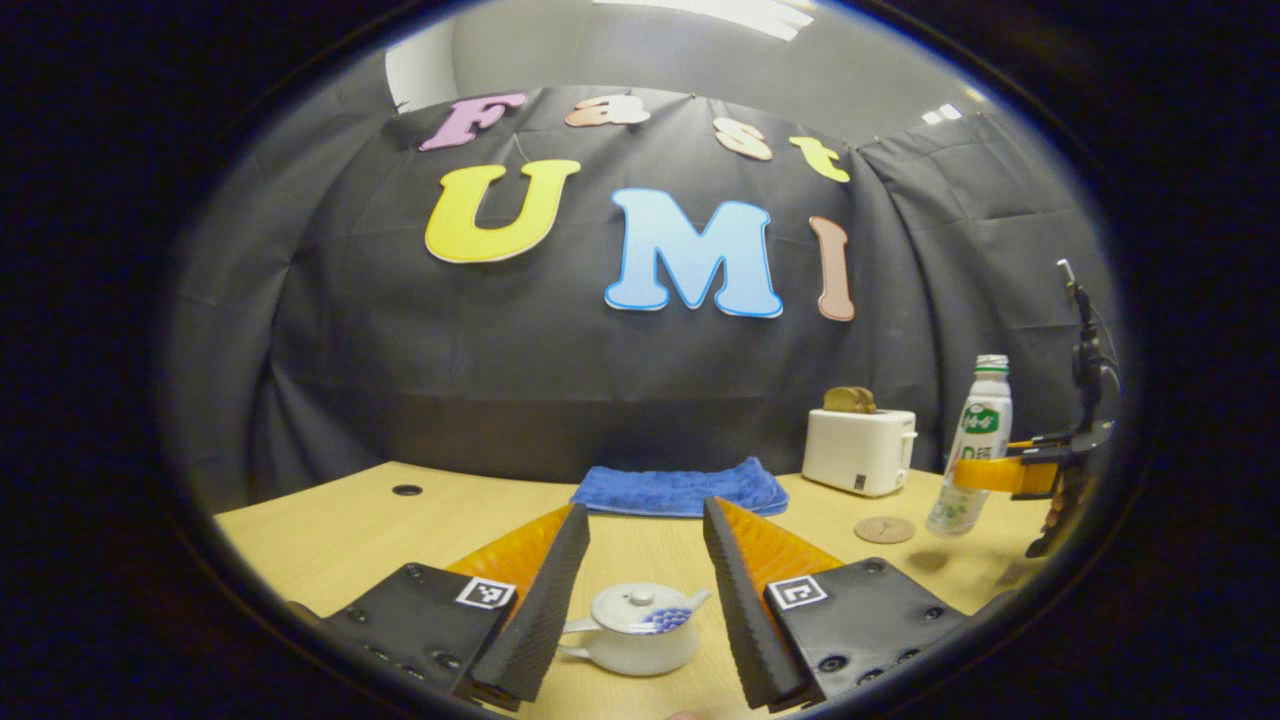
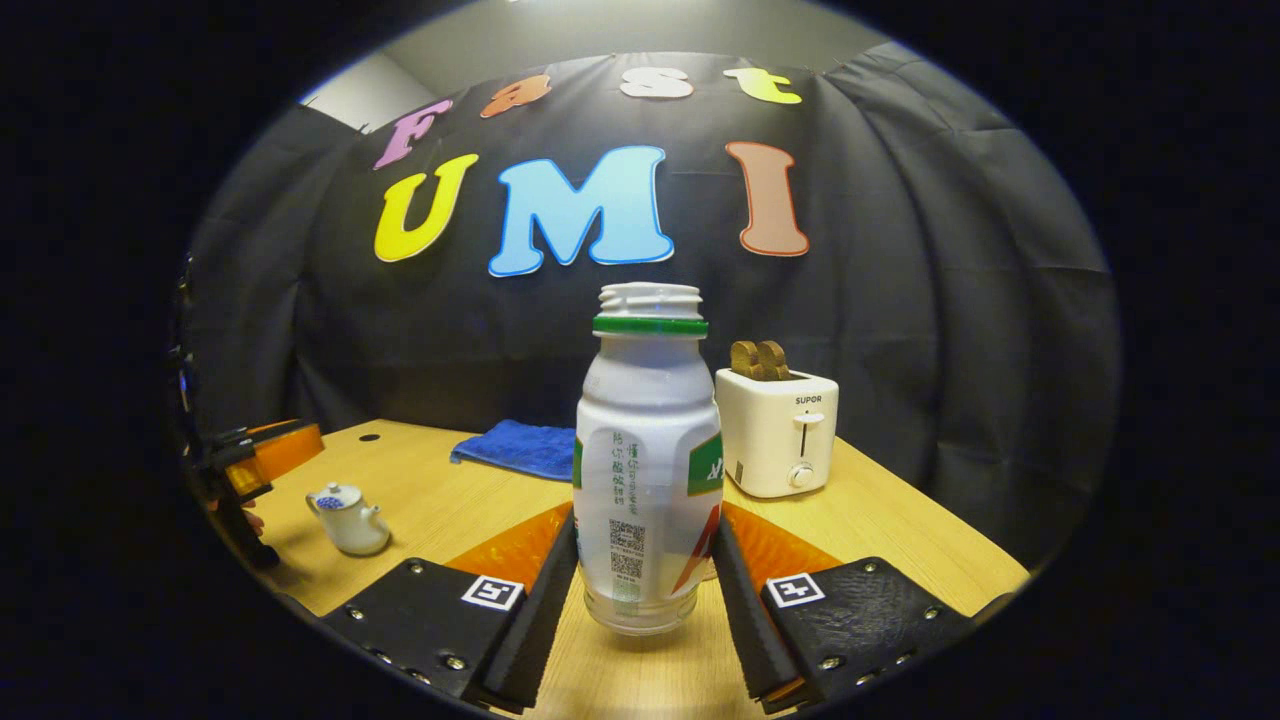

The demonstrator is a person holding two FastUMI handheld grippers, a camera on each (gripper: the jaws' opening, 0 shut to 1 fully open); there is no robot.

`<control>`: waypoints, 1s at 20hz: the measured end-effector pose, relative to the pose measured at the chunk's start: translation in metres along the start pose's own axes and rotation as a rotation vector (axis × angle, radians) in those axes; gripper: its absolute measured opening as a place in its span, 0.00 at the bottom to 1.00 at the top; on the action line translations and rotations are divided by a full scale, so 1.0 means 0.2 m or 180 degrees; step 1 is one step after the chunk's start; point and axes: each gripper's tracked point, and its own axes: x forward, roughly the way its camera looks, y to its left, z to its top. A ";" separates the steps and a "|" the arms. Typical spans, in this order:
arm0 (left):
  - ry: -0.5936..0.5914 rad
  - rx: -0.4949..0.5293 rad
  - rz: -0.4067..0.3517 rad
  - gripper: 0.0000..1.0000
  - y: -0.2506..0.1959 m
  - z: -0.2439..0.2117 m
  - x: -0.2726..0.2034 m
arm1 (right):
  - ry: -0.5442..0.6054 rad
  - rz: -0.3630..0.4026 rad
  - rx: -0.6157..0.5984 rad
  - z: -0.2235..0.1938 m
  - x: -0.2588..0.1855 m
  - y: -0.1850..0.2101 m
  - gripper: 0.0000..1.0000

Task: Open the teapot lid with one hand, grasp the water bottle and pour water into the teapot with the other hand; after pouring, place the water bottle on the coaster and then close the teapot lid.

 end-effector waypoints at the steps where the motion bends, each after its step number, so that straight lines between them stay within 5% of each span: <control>1: -0.0040 -0.0039 -0.0023 0.77 -0.01 0.02 -0.01 | 0.0014 -0.0032 0.0012 0.01 0.06 -0.03 0.74; 11: -0.0108 -0.0054 -0.0004 0.77 0.03 0.05 -0.02 | 0.0213 -0.0316 -0.0158 -0.09 0.48 -0.13 0.73; 20: -0.0064 -0.0016 0.0046 0.77 0.05 0.03 -0.01 | 0.0268 -0.0361 -0.0134 -0.17 0.54 -0.16 0.73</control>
